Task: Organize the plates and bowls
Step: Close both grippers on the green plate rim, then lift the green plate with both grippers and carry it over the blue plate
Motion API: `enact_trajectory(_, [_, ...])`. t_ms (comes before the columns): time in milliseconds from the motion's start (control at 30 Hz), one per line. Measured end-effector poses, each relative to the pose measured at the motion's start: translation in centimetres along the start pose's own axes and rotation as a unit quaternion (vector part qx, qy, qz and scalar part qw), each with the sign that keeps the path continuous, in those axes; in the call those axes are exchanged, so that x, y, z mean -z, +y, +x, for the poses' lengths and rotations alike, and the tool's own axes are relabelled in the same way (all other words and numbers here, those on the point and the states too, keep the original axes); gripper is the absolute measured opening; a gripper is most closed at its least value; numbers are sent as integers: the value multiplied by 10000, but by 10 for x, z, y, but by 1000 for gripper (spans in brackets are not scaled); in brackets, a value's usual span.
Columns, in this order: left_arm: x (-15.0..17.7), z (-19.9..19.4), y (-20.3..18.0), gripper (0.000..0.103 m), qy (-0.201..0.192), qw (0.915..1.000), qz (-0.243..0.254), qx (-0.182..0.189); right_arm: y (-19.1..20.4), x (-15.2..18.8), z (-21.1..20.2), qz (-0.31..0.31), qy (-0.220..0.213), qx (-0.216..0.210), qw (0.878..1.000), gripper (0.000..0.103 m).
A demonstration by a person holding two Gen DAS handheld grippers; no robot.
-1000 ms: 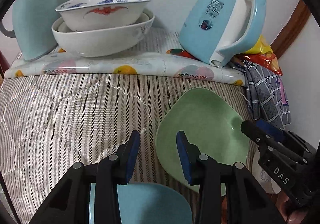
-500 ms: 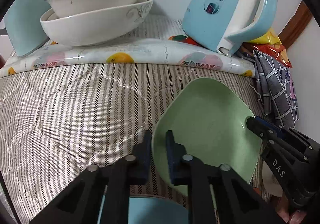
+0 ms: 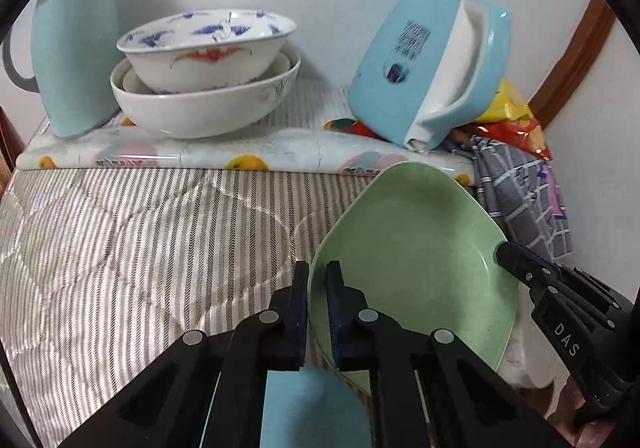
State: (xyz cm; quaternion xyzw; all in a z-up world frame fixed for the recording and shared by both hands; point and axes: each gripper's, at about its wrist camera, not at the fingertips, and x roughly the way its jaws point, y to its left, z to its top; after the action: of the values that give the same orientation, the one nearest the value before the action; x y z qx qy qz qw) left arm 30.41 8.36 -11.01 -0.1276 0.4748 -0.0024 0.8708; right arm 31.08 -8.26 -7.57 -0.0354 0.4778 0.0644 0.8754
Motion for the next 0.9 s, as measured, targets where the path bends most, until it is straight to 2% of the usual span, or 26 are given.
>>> enact_trajectory(233, [11, -40, -7, 9, -232, 9997, 64, 97, 3, 10, -44, 118, -272, 15, 9996, 5])
enact_trajectory(467, [32, -77, -7, 9, -361, 9992, 87, 115, 5, 34, -83, 252, -407, -99, 9988, 5])
enact_trajectory(900, [74, -122, 1, 9, -487, 9987, 85, 94, 18, 80, -130, 283, -539, -131, 9981, 4])
